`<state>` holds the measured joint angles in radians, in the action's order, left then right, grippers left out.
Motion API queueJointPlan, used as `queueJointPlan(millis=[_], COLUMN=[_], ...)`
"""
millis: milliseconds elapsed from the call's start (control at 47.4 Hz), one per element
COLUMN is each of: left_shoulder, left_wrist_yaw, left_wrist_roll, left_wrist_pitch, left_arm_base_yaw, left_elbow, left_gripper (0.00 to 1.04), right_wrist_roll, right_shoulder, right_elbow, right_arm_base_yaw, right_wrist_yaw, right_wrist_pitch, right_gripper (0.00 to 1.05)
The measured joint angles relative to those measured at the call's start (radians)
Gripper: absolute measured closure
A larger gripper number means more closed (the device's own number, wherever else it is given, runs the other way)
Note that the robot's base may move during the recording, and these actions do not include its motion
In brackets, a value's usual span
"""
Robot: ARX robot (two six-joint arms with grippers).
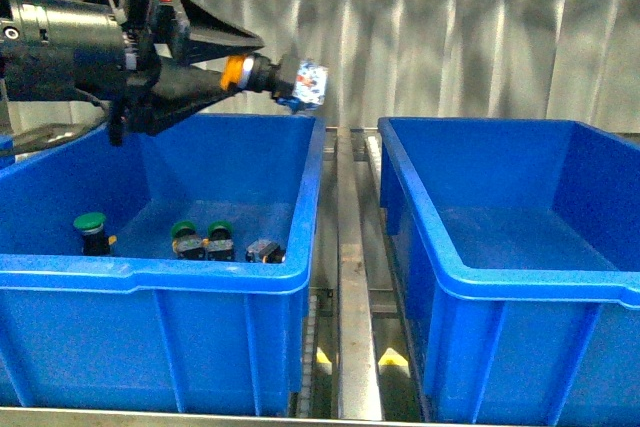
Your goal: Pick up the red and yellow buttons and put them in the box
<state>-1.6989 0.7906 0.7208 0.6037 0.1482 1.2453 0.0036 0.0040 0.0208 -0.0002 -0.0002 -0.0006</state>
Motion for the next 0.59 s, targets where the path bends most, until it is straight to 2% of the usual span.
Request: queueJointPlan(millis=[148,316,485,527,570,591], left_shoulder=[0.004,-0.017,-0.106,-0.121,-0.134,-0.135], left_wrist_yaw=[0.029,-0.001,-0.04,-0.042,-0.043,-0.043], left_wrist_roll=[0.124,0.268,0.338,0.345,0.35,0.35], left_wrist_pitch=[0.146,0.338,0.388,0.391,0.392,0.391], left_arm_base_yaw=[0.106,0.213,0.266,0.278,0.29,0.293], left_elbow=[-0.056,-0.058,-0.012,-0.002,0.01,0.013], left_gripper=[0.69,0.69,0.69,0.69,0.69,0.69], right_wrist_roll=[0.0,0.0,0.0,0.032,0.102,0.121], right_shoulder=[0.0,0.0,0.0,0.013,0.066,0.085], right_elbow=[0.0,0.0,0.0,0.001,0.003,0.004], right_arm_base_yaw=[0.0,0.0,0.0,0.018,0.063,0.07], right_wrist_yaw=[0.0,0.0,0.0,0.054,0.208,0.246], right_wrist_pitch=[0.0,0.0,0.0,0.009,0.074,0.098], right_gripper=[0.03,0.03,0.03,0.03,0.03,0.03])
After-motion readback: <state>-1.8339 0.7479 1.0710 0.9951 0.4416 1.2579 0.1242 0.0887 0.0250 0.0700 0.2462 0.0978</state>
